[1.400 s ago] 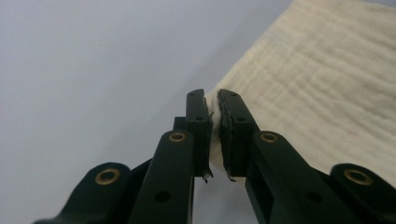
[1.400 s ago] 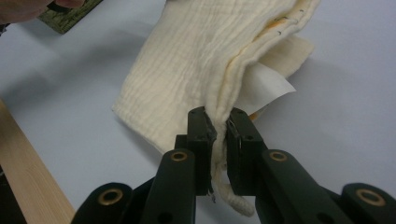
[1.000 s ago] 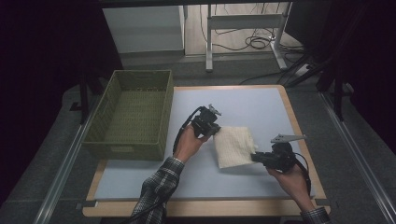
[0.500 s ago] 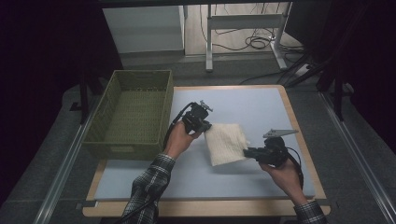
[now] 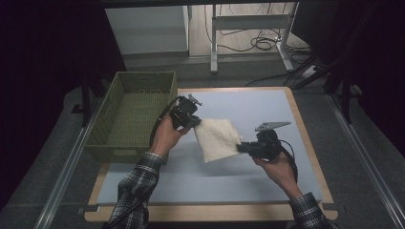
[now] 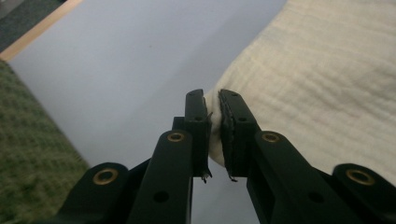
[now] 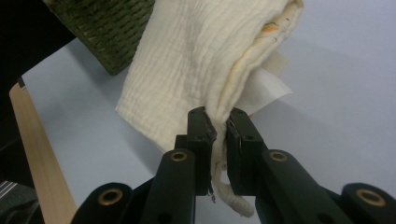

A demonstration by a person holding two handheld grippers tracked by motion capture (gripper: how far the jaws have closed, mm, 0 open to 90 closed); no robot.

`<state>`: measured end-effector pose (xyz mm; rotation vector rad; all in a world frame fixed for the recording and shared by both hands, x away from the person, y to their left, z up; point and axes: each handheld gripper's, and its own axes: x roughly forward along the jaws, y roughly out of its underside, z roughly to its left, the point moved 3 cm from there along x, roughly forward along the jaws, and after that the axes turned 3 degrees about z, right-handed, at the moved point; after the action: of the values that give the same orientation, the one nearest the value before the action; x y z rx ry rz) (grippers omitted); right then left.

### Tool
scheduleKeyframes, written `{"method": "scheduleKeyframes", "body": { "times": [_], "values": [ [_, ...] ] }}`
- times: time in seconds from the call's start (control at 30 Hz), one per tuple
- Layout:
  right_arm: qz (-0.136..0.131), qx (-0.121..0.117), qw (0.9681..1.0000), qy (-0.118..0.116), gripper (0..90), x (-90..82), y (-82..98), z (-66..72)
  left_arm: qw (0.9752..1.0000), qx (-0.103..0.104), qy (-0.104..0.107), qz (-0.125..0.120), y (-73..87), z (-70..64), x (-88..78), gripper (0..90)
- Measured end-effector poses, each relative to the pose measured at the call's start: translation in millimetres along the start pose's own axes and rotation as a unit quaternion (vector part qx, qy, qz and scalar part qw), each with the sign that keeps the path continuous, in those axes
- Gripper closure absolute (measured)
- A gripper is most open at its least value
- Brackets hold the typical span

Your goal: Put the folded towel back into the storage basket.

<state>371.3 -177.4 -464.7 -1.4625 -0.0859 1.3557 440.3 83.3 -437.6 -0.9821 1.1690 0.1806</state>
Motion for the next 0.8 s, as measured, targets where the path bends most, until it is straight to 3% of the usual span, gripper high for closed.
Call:
{"method": "scheduleKeyframes", "body": {
  "times": [0.23, 0.5, 0.8],
  "values": [
    [0.001, -0.012, 0.9999, -0.011, 80.7, 10.9, -21.8, 9.8, 0.9998, -0.009, -0.016, -0.003, 7.2, 18.4, -15.5, 82.1],
    [-0.006, -0.006, 0.9994, -0.033, 80.7, 19.1, -42.7, 13.1, 0.9994, -0.014, -0.032, -0.008, 11.5, 34.8, -32.6, 82.0],
    [-0.01, -0.013, 0.9991, -0.039, 80.7, 26.4, -65.9, 17.9, 0.9986, -0.02, -0.047, -0.012, 12.9, 51.9, -52.5, 82.1]
  ]
}}
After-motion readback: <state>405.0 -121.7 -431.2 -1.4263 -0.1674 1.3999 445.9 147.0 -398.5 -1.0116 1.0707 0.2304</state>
